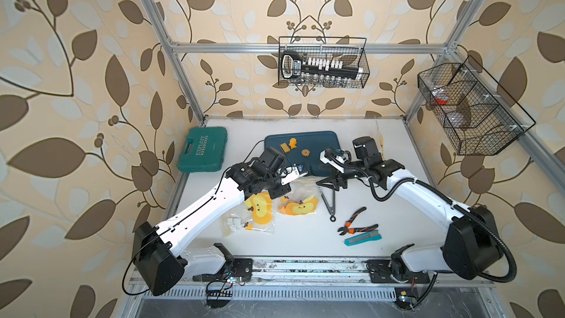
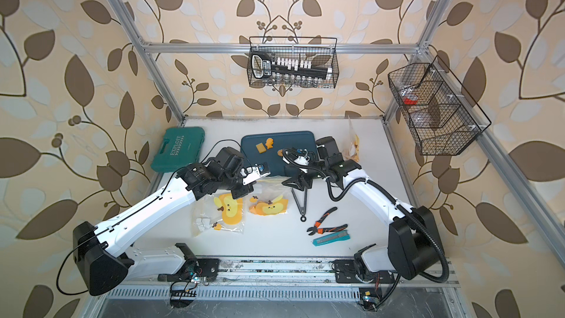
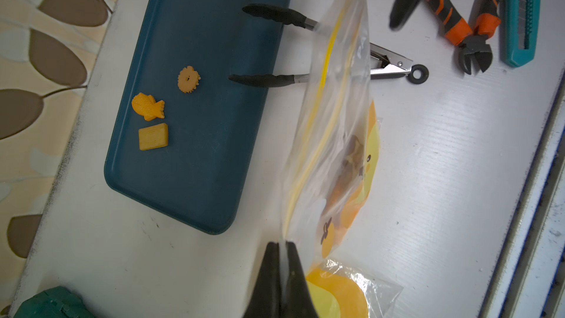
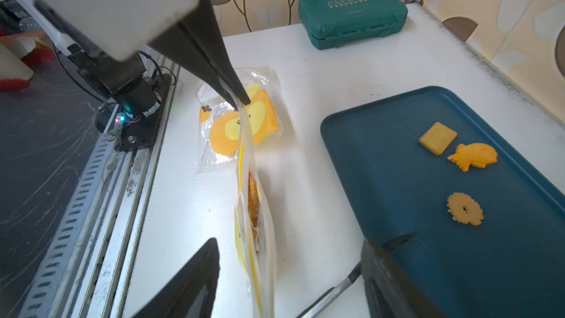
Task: Put the cookies into a resealable bag to prevent moisture
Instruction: Close the ziploc bag at the center of the board.
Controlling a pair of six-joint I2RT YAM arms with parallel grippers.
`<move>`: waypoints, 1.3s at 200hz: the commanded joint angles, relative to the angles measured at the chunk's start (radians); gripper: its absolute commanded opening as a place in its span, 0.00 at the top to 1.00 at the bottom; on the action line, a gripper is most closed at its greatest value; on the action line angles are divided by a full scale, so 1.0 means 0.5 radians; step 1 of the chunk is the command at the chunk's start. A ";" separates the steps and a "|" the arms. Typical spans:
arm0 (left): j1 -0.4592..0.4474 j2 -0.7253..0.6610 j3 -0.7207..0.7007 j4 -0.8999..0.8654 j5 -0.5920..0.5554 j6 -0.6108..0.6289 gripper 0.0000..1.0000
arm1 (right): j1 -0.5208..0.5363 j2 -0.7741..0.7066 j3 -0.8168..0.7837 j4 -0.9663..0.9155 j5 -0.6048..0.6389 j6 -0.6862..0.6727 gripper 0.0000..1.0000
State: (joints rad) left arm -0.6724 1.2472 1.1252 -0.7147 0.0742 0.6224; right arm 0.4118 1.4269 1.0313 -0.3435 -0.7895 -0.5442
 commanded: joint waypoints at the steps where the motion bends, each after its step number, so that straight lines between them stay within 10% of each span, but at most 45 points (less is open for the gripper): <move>1: 0.019 -0.028 -0.018 0.079 0.011 0.013 1.00 | -0.004 0.042 0.094 -0.335 -0.031 -0.180 0.36; 72: 0.062 -0.029 -0.040 0.119 0.115 -0.027 1.00 | 0.002 0.039 0.074 -0.315 0.017 -0.156 1.00; 101: 0.114 -0.081 -0.119 0.193 0.173 -0.060 0.72 | -0.005 -0.019 0.015 -0.222 0.153 -0.115 1.00; 168: 0.232 -0.098 -0.164 0.271 0.320 -0.090 1.00 | -0.017 -0.044 -0.007 -0.192 0.195 -0.095 1.00; 209: 0.265 -0.098 -0.180 0.275 0.346 -0.090 1.00 | -0.017 -0.056 -0.011 -0.190 0.218 -0.085 1.00; 260: 0.267 -0.081 -0.165 0.260 0.446 -0.088 1.00 | 0.000 0.004 0.096 -0.303 0.160 -0.095 0.55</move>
State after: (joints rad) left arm -0.5480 1.2175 1.0336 -0.5938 0.2535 0.5877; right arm 0.4076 1.4185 1.0470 -0.4442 -0.6838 -0.5755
